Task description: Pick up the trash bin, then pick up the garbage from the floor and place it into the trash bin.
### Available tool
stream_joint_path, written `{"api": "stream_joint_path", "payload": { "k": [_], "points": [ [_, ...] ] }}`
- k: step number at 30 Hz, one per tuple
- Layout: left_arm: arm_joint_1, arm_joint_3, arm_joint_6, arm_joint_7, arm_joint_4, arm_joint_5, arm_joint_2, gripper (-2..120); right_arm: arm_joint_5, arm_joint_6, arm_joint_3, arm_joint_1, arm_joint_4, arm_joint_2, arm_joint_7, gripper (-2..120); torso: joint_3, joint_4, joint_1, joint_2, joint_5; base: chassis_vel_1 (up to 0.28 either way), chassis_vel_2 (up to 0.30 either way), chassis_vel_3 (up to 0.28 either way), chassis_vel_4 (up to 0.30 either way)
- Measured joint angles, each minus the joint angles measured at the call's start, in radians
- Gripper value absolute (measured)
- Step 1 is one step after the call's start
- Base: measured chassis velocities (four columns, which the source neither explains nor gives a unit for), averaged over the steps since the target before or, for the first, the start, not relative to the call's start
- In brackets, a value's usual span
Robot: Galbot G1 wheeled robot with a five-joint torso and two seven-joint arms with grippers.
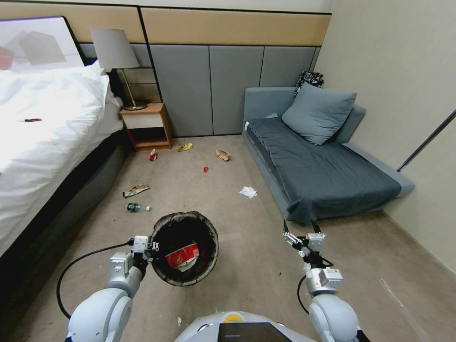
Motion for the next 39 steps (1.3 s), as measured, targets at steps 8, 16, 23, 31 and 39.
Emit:
{"api": "stream_joint_path", "payload": {
  "k": [8,16,23,31,39],
  "points": [
    [-0.003,0.0,0.0,0.0,0.001,0.0,0.002,1,-0.002,-0.001,-0.005,0.003,0.0,0.0,0.004,100,0.0,0.0,0.0,0.0,0.0,-0.045,0.053,0.067,-0.058],
    [-0.003,-0.001,-0.001,0.001,0.002,-0.001,0.003,1,-0.006,-0.002,-0.022,0.01,-0.002,-0.002,0.012,100,0.0,0.0,0.0,0.0,0.0001,-0.116,0.126,0.13,-0.112],
    [-0.006,0.001,-0.001,0.001,0.004,-0.002,0.004,1,-0.009,-0.002,-0.029,0.01,-0.003,-0.003,0.017,100,0.0,-0.0002,0.0,0.0,-0.0001,-0.086,0.086,0.082,-0.081],
    [-0.006,-0.001,-0.001,0.002,0.004,-0.002,0.005,1,-0.01,-0.002,-0.035,0.012,-0.005,-0.003,0.02,100,0.0,0.0,0.0,0.0,0.0,-0.1,0.097,0.1,-0.082],
    [-0.008,-0.001,-0.001,0.002,0.008,-0.002,0.006,1,-0.01,-0.002,-0.037,0.013,-0.008,-0.003,0.022,100,0.0,0.0,0.0,0.0,0.0001,-0.106,0.1,0.1,-0.098]
  ]
}}
